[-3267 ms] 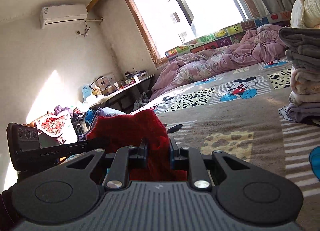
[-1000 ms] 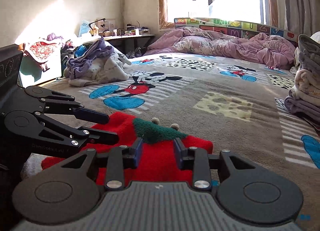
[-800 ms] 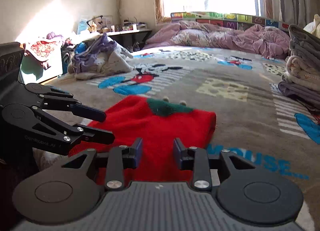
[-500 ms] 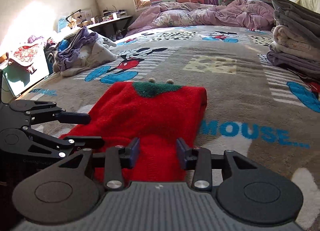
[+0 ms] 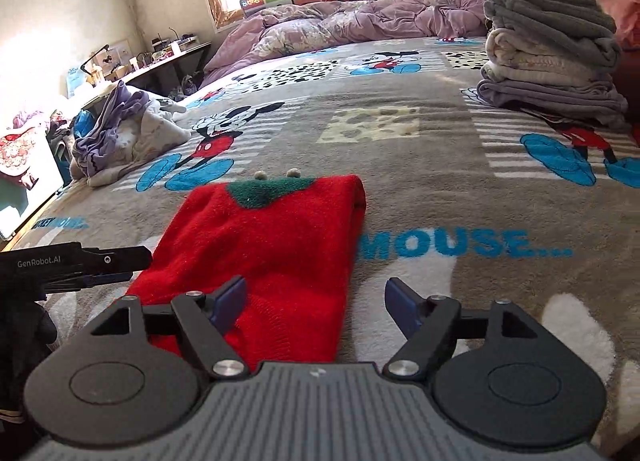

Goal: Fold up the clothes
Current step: 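Lay the red sweater flat on the blanket and open both grippers, then grasp the folded red sweater edge with the left gripper while the right gripper grasps it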

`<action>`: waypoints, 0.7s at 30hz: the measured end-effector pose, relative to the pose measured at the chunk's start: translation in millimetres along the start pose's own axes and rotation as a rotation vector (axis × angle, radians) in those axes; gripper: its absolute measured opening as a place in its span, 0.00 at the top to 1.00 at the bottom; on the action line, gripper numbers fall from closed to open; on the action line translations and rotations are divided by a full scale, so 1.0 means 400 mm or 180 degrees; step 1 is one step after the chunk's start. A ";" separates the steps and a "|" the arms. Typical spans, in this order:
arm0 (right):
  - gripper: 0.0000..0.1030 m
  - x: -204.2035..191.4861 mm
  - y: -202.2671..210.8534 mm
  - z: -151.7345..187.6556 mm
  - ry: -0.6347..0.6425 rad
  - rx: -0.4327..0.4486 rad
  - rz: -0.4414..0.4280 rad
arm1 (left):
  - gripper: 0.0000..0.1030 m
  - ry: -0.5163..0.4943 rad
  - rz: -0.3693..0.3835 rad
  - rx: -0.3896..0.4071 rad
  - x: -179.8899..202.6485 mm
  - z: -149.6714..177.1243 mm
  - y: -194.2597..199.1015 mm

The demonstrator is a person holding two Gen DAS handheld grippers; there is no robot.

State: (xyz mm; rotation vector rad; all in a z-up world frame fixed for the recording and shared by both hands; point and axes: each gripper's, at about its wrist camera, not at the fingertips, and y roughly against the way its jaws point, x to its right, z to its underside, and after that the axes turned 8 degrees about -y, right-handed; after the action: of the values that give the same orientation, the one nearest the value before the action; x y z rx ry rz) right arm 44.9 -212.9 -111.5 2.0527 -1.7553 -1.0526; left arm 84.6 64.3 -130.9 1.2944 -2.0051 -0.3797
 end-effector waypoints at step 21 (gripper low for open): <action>0.24 0.107 -0.069 0.020 -0.0944 -0.0201 -0.0444 | 0.25 0.0192 0.0085 -0.0167 -0.026 0.002 -0.037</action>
State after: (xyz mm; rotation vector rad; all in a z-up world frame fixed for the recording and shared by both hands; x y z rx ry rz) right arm 61.4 -243.7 -149.3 2.0928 -1.6992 -1.5019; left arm 96.3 66.5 -144.2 1.2313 -1.9475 -0.3739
